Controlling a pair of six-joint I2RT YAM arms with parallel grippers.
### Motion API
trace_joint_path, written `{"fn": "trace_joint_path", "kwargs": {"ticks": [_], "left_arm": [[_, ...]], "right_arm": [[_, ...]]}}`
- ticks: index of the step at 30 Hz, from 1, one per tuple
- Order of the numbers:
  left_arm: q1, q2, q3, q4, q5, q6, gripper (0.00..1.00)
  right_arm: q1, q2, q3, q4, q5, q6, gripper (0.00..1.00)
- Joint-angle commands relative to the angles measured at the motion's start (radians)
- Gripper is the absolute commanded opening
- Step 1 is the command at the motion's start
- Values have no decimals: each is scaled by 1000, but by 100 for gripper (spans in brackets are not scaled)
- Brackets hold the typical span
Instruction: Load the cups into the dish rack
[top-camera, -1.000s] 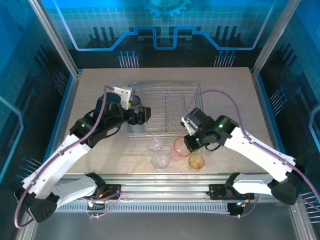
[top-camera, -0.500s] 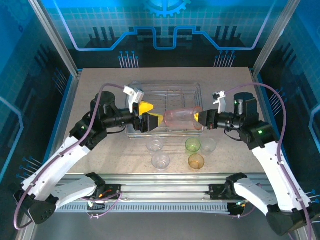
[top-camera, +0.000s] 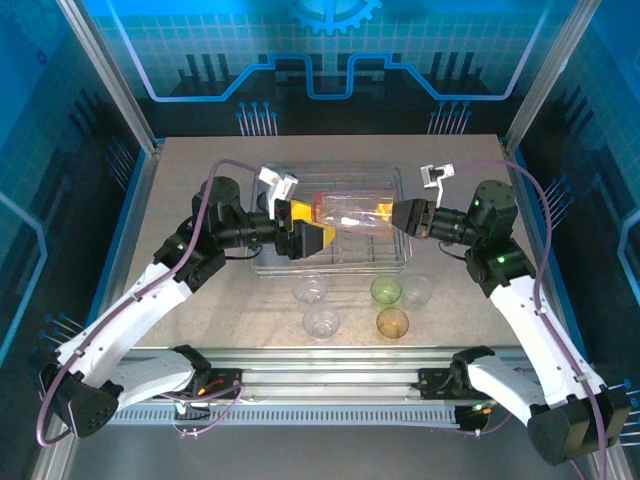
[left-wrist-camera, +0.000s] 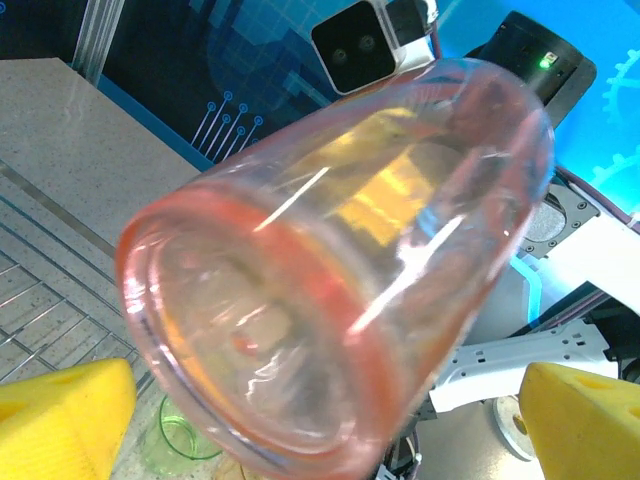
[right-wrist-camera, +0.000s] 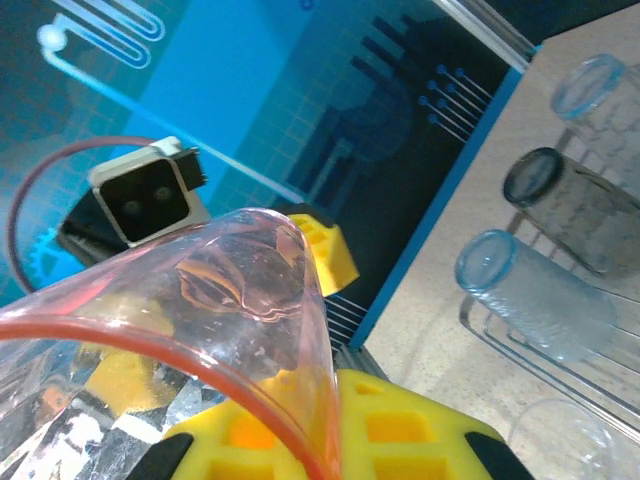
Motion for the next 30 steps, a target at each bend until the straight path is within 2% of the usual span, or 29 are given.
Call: {"fn": "trace_joint_path", "kwargs": {"ticks": [1, 7, 16, 21, 23, 30], "left_arm": [[-5, -1, 6, 38, -1, -12, 99], [-4, 3, 0, 78, 9, -24, 99], [-5, -26, -37, 190, 70, -68, 99], [-5, -23, -34, 178, 78, -63, 98], [-5, -14, -35, 176, 94, -65, 96], [-5, 3, -27, 203, 122, -89, 79]], "right_arm": [[-6, 1, 1, 118, -65, 57, 0], [13, 26, -17, 223, -81, 119, 0], [77, 60, -19, 214, -56, 104, 0], [79, 68, -30, 256, -32, 137, 0], [81, 69, -37, 271, -27, 150, 0], [96, 84, -33, 206, -17, 134, 0]]}}
